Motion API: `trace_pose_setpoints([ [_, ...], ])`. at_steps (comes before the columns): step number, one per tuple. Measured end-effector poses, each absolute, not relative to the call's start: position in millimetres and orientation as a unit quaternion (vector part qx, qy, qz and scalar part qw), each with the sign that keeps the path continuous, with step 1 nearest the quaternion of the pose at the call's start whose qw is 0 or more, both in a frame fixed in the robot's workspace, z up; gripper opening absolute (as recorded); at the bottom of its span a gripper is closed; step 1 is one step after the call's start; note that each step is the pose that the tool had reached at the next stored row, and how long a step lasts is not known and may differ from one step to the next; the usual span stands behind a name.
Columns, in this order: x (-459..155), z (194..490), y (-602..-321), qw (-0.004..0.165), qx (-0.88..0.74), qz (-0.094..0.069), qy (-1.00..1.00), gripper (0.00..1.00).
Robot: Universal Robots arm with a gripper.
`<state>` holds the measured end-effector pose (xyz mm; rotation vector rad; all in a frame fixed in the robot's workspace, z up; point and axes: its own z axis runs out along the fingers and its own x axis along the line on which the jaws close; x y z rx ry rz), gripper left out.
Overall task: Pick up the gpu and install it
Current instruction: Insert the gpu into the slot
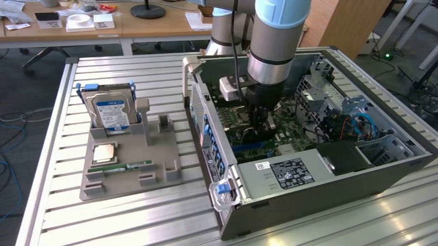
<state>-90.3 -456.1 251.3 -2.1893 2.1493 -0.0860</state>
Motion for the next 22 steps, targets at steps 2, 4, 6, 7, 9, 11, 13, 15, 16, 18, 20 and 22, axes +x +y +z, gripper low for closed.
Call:
trace_pose_setpoints([
  [2,-90.7,251.3,-456.0,0.036,-0.713,-0.028,0.700,0.26],
  [4,-91.2,251.2,-456.1,0.037,-0.713,-0.028,0.700,0.26],
  [6,-91.4,251.3,-456.1,0.037,-0.713,-0.028,0.700,0.26],
  [7,-91.5,251.3,-456.1,0.037,-0.713,-0.028,0.700,0.26],
  [9,-91.5,251.3,-456.1,0.037,-0.713,-0.028,0.700,0.26],
  [11,-91.4,251.3,-456.1,0.037,-0.713,-0.028,0.700,0.26],
  [13,-91.4,251.2,-456.1,0.037,-0.713,-0.029,0.700,0.26],
  [15,-91.4,250.8,-456.1,0.037,-0.713,-0.029,0.700,0.26],
  [16,-91.4,250.6,-456.1,0.037,-0.713,-0.029,0.700,0.26],
  [18,-91.5,250.4,-456.1,0.037,-0.713,-0.029,0.700,0.26],
  [20,-91.5,250.4,-456.1,0.037,-0.713,-0.029,0.700,0.26],
  [22,-91.5,250.4,-456.1,0.037,-0.713,-0.029,0.700,0.26],
])
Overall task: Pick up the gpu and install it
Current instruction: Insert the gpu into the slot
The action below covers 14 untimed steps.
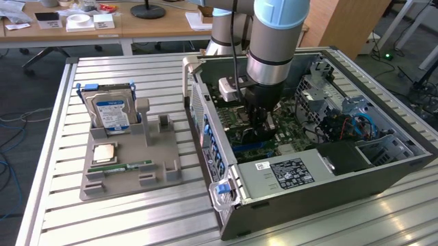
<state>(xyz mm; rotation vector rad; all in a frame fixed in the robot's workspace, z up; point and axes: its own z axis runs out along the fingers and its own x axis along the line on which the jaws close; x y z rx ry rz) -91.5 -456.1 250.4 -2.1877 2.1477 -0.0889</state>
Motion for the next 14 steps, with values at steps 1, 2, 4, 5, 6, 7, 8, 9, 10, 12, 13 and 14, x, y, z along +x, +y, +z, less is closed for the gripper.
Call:
trace_pose_setpoints([
  [1,-91.5,250.4,-456.1,0.037,-0.713,-0.029,0.700,0.26],
  [2,-91.5,250.4,-456.1,0.037,-0.713,-0.029,0.700,0.26],
  [4,-91.7,250.2,-456.1,0.038,-0.713,-0.030,0.700,0.26],
  [5,-91.8,250.0,-456.2,0.038,-0.713,-0.030,0.700,0.26],
  [6,-91.8,249.8,-456.2,0.038,-0.713,-0.030,0.700,0.26],
  [7,-92.0,249.8,-456.2,0.039,-0.713,-0.030,0.700,0.26],
  [8,-92.1,249.8,-456.2,0.039,-0.713,-0.031,0.700,0.26],
  [9,-92.2,249.7,-456.2,0.039,-0.713,-0.031,0.700,0.26],
  [10,-92.4,249.7,-456.2,0.039,-0.713,-0.031,0.700,0.26],
  [12,-92.4,249.7,-456.3,0.039,-0.713,-0.031,0.700,0.26],
  [13,-92.4,249.7,-456.3,0.039,-0.713,-0.031,0.700,0.26],
  [14,-92.4,249.7,-456.3,0.039,-0.713,-0.031,0.700,0.26],
])
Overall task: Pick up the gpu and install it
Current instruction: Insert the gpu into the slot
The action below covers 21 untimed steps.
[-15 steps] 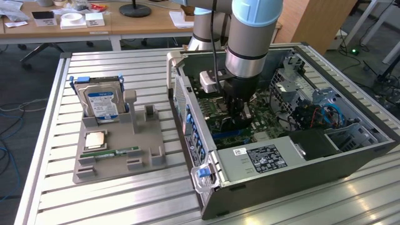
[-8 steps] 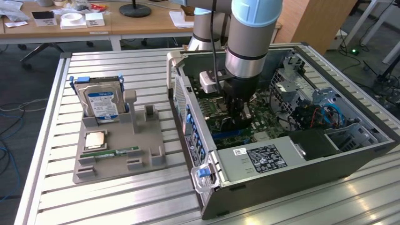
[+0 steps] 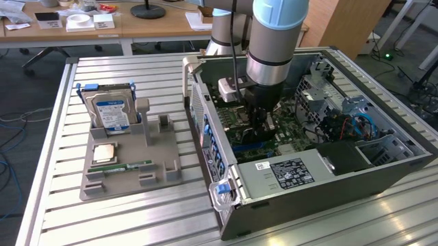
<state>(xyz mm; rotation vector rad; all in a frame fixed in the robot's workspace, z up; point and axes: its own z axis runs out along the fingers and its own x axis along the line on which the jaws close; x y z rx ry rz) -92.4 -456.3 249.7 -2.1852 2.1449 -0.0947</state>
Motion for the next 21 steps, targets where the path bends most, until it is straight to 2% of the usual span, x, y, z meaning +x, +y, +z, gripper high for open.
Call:
trace_pose_setpoints([
  [21,-92.9,249.7,-456.3,0.039,-0.714,-0.031,0.699,0.26],
])
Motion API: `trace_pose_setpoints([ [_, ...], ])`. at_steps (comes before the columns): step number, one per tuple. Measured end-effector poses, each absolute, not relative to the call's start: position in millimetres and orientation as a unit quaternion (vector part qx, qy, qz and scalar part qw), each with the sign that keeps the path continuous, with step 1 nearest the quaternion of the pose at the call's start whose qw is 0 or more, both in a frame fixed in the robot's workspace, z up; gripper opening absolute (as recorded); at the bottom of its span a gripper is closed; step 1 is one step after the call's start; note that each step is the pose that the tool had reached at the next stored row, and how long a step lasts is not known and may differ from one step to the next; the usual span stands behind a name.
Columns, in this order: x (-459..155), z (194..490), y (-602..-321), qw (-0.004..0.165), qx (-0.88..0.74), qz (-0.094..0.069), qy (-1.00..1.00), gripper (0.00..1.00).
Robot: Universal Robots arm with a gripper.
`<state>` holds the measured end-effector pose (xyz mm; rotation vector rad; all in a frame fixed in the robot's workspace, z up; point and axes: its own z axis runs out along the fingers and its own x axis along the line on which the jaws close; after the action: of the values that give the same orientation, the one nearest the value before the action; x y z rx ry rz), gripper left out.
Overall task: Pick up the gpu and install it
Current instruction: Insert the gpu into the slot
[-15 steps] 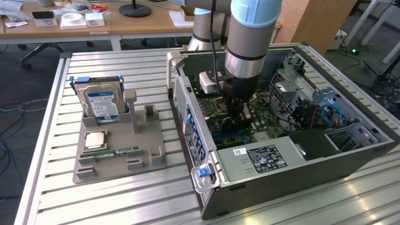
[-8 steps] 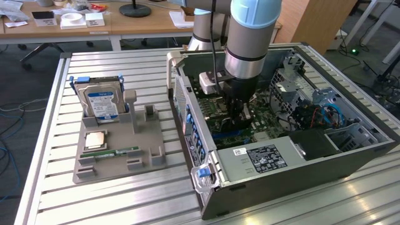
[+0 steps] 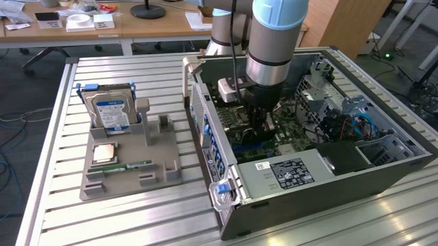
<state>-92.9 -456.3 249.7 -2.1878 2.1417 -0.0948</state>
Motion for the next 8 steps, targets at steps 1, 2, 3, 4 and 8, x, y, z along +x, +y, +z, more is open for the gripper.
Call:
trace_pose_setpoints([
  [1,-92.9,250.0,-456.2,0.039,-0.714,-0.031,0.699,0.26],
  [2,-92.9,250.0,-456.3,0.039,-0.714,-0.031,0.699,0.26],
  [3,-92.9,250.0,-456.3,0.039,-0.714,-0.031,0.699,0.26],
  [4,-93.0,250.1,-456.6,0.039,-0.713,-0.031,0.699,0.26],
  [8,-92.9,249.9,-457.3,0.039,-0.711,-0.031,0.702,0.26],
])
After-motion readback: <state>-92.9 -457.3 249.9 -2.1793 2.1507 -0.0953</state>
